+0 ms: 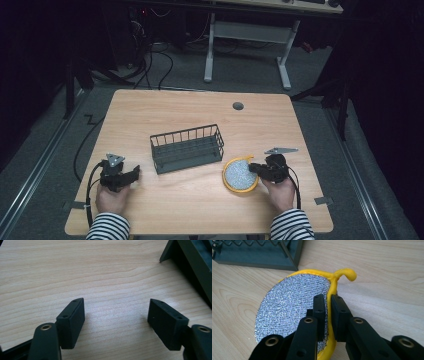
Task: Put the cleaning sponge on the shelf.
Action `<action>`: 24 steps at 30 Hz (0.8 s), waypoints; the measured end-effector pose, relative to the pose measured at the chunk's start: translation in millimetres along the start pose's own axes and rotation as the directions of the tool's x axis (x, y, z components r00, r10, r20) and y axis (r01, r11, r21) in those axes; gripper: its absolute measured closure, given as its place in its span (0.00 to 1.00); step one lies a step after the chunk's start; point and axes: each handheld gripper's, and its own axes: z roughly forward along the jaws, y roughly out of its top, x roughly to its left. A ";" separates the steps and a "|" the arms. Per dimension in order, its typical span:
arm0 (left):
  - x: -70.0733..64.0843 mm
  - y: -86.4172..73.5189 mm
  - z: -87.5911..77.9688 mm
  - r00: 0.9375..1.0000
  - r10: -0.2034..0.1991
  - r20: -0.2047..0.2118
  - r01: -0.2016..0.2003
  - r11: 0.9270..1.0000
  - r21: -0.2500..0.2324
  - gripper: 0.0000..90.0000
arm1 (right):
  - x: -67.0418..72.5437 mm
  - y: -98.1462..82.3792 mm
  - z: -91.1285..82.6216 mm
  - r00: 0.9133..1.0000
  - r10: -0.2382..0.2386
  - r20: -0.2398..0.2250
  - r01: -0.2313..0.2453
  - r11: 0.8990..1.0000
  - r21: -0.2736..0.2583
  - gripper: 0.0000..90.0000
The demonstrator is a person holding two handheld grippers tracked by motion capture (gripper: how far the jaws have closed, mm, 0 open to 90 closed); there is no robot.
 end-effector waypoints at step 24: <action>-0.1 0.0 0.0 1.000 0.000 0.000 0.000 1.000 0.000 0.34 | 9.0 28.0 -49.9 0.997 -0.071 -0.001 0.071 0.993 -0.098 0.92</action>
